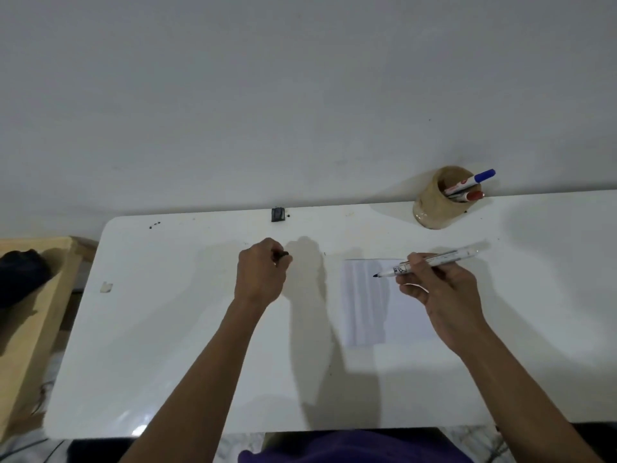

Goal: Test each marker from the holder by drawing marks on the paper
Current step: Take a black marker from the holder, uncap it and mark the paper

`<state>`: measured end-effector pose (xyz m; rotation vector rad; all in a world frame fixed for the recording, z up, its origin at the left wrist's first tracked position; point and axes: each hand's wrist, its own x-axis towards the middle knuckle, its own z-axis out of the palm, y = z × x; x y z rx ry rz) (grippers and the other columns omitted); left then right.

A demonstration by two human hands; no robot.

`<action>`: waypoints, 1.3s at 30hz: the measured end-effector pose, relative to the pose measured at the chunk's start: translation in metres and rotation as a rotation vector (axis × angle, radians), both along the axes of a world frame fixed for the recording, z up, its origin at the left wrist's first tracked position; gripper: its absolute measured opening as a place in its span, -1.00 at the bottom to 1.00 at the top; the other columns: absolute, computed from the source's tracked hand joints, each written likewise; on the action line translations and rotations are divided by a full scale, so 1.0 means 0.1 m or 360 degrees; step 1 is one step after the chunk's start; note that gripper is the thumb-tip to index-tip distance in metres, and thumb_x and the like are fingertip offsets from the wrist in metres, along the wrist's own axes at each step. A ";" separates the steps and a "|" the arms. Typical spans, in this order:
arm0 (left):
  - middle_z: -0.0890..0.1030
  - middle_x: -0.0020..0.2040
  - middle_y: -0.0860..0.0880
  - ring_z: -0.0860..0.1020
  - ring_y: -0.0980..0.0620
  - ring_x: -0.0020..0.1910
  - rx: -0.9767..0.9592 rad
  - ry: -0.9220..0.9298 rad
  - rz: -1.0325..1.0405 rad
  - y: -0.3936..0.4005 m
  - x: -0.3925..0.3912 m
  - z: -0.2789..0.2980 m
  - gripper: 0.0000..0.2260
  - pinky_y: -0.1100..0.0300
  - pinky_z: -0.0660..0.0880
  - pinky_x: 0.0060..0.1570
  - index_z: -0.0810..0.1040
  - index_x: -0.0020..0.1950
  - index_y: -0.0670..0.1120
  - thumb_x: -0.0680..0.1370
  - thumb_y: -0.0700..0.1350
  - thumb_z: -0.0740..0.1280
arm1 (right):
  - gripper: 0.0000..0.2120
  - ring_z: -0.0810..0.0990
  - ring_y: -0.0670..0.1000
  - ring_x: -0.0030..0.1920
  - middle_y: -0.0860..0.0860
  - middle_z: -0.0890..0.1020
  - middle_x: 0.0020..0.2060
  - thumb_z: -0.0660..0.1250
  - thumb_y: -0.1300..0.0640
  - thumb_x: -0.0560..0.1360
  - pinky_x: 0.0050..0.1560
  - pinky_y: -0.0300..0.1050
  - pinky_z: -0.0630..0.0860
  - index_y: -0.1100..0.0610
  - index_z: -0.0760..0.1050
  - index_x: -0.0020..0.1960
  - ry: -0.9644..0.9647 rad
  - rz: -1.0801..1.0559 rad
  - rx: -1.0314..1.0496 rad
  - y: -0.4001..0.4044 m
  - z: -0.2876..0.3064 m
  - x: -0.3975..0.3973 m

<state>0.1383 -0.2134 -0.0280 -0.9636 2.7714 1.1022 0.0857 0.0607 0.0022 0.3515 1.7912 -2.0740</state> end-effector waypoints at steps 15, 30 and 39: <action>0.64 0.04 -0.13 0.58 -0.14 0.09 0.0141 -0.0162 0.0265 0.05 -0.10 -0.16 -0.62 0.00 0.54 0.10 0.52 0.23 -0.15 0.48 -0.03 0.48 | -0.95 0.74 0.07 -0.22 0.10 0.73 -0.22 0.48 0.27 0.51 -0.15 -0.08 0.65 0.19 0.63 -0.05 -0.0048 0.0015 0.0144 -0.10 -0.19 0.08; 0.24 0.61 -0.06 0.17 -0.12 0.60 -0.0633 -0.0087 -0.0735 0.94 0.60 -0.65 -0.53 -0.24 0.11 0.54 0.23 0.57 0.06 0.67 0.15 0.03 | -0.88 0.73 0.00 -0.14 0.05 0.74 -0.15 0.54 0.36 0.43 -0.11 -0.13 0.66 0.27 0.65 -0.07 0.0362 0.0386 0.0341 -0.40 -0.61 -0.07; 0.22 0.61 -0.04 0.14 -0.12 0.61 -0.0696 -0.0124 -0.0762 1.02 0.62 -0.68 -0.52 -0.37 0.07 0.49 0.17 0.59 0.11 0.67 0.14 0.00 | -0.85 0.70 -0.03 -0.14 -0.07 0.72 -0.20 0.51 0.37 0.45 -0.09 -0.18 0.62 0.16 0.62 -0.13 0.0372 0.0365 0.0297 -0.45 -0.79 -0.09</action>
